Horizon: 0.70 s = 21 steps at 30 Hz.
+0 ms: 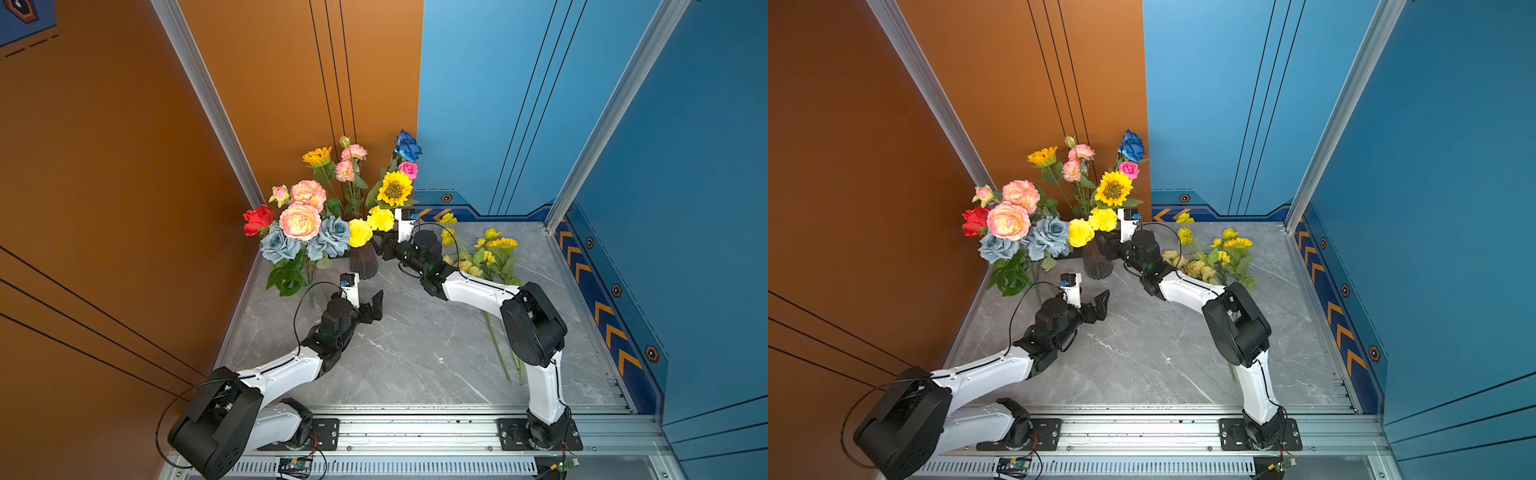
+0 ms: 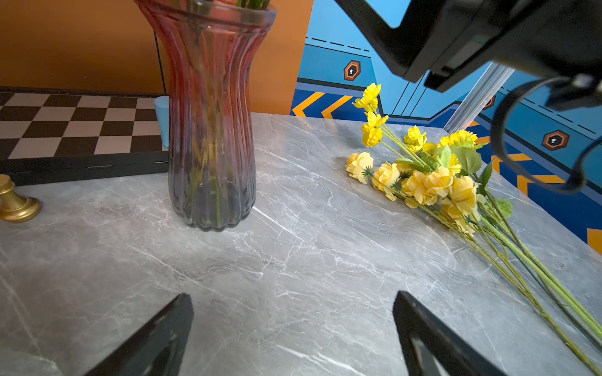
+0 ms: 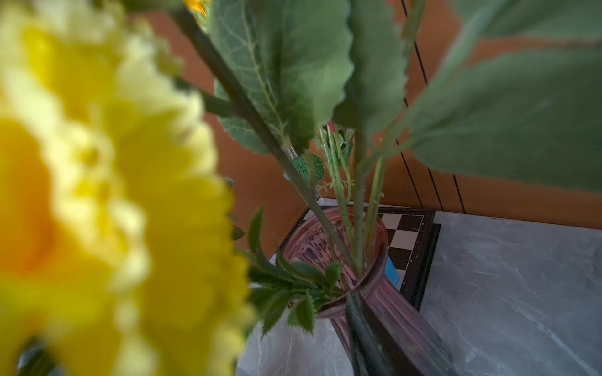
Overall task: Pick out yellow flowers from the vase
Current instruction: Pick up the flower from the vase.
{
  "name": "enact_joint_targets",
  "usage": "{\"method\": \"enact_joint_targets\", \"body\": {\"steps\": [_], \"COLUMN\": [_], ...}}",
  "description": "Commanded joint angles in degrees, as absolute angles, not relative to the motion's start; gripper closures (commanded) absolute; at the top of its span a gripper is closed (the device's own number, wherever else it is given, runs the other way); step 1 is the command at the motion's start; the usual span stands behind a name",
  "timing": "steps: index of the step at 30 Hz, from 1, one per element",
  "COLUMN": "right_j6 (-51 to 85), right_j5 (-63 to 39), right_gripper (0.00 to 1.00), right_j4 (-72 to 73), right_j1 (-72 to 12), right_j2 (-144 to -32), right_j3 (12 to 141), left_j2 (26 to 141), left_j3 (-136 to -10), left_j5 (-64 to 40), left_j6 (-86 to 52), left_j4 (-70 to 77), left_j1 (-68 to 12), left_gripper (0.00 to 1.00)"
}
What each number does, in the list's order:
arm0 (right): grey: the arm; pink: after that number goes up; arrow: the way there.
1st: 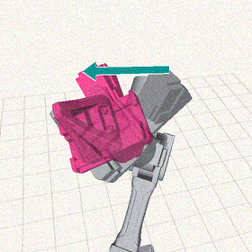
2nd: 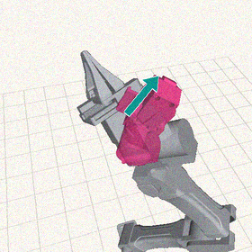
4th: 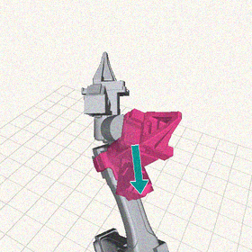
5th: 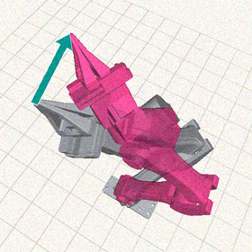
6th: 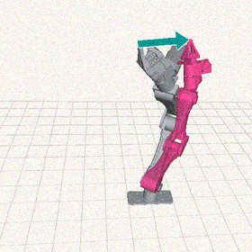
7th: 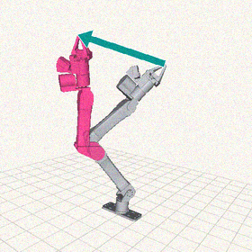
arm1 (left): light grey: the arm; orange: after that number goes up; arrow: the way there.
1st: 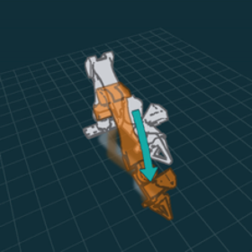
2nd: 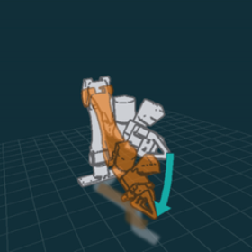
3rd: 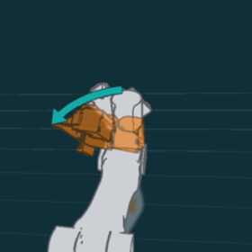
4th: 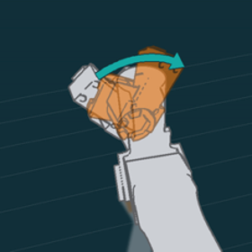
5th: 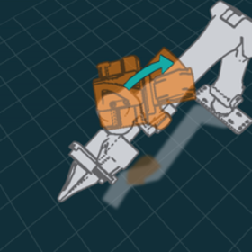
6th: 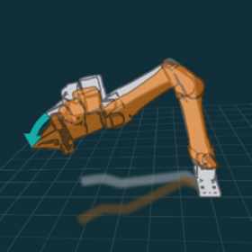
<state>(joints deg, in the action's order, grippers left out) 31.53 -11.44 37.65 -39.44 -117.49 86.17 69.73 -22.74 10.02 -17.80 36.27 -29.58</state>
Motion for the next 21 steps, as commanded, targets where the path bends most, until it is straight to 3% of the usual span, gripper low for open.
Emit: {"method": "enact_joint_targets", "body": {"steps": [1, 9, 21], "right_j6": [31.82, 31.55, 30.31], "right_j5": [-9.59, -8.59, -6.07], "right_gripper": [0.48, 0.57, 0.82], "right_j4": [37.64, 36.51, 34.99], "right_j1": [-39.81, -42.07, -42.01], "right_j2": [-118.48, -121.15, -120.5], "right_j3": [89.91, 93.06, 93.14], "left_j2": [68.74, 68.77, 68.91], "left_j3": [-22.08, -21.83, -21.62], "left_j5": [10.96, 11.19, 11.24], "left_j6": [-17.98, -18.19, -18.5], "left_j4": [36.65, 36.64, 36.65], "left_j1": [-29.18, -29.1, -29.11], "left_gripper": [0.02, 0.02, 0.02]}}
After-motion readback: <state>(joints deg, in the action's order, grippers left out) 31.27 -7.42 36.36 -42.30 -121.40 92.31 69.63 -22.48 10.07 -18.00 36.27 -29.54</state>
